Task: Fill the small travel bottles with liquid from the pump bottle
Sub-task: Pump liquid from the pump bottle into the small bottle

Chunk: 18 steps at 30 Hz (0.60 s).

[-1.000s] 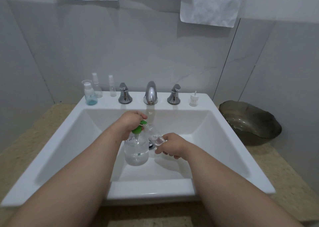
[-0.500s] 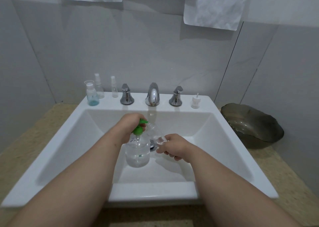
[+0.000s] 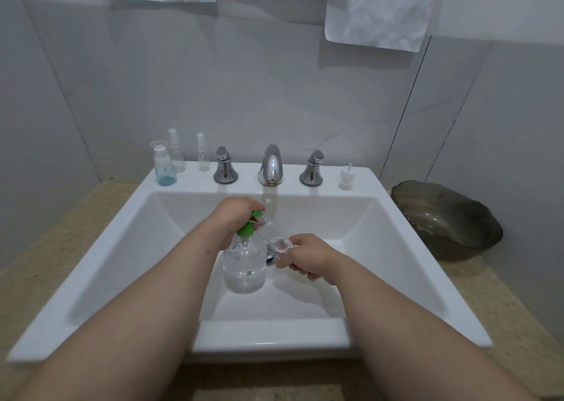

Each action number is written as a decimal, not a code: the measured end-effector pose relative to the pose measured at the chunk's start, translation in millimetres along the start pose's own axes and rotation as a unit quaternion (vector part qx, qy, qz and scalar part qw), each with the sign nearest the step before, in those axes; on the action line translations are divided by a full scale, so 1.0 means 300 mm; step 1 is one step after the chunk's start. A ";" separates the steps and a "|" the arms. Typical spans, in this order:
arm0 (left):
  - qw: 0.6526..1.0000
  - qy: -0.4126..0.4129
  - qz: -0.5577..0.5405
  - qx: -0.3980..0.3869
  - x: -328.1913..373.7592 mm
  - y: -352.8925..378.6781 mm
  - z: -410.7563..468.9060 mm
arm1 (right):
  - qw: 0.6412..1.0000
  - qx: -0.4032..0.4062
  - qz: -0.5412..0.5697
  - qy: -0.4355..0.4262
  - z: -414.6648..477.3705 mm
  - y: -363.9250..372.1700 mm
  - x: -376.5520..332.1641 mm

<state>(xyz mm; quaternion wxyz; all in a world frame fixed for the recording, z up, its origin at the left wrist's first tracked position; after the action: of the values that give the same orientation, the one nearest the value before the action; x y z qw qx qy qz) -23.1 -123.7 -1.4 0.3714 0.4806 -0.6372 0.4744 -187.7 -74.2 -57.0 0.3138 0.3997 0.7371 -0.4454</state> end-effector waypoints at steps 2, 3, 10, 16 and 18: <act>1.000 0.005 0.007 -0.001 0.000 -0.003 0.006 | 1.000 0.000 0.002 -0.001 -0.001 -0.001 -0.001; 1.000 0.009 0.011 -0.001 0.000 -0.004 0.009 | 1.000 0.000 0.000 -0.003 -0.001 -0.001 -0.002; 0.999 0.019 0.047 0.000 0.000 -0.005 0.027 | 1.000 -0.001 -0.012 -0.005 0.001 -0.001 -0.002; 0.997 0.009 0.072 0.002 -0.009 -0.009 0.039 | 1.000 -0.005 -0.020 -0.003 0.000 0.004 0.000; 0.997 0.007 0.072 0.003 -0.008 -0.011 0.038 | 1.000 -0.007 -0.026 -0.005 -0.002 0.005 0.000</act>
<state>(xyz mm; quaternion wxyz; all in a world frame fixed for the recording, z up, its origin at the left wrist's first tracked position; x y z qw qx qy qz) -19.5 -134.2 -5.9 0.3394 0.4313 -0.6664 0.5047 -186.5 -73.3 -57.4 0.3088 0.3756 0.7488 -0.4504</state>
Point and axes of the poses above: each hand's wrist, its own z-axis towards the middle knuckle, its own y-axis out of the palm, x = y × z, the point moved 10 cm from there along z, towards the middle knuckle, and after that the axes turned 5 degrees about z, right-handed, at the moved point
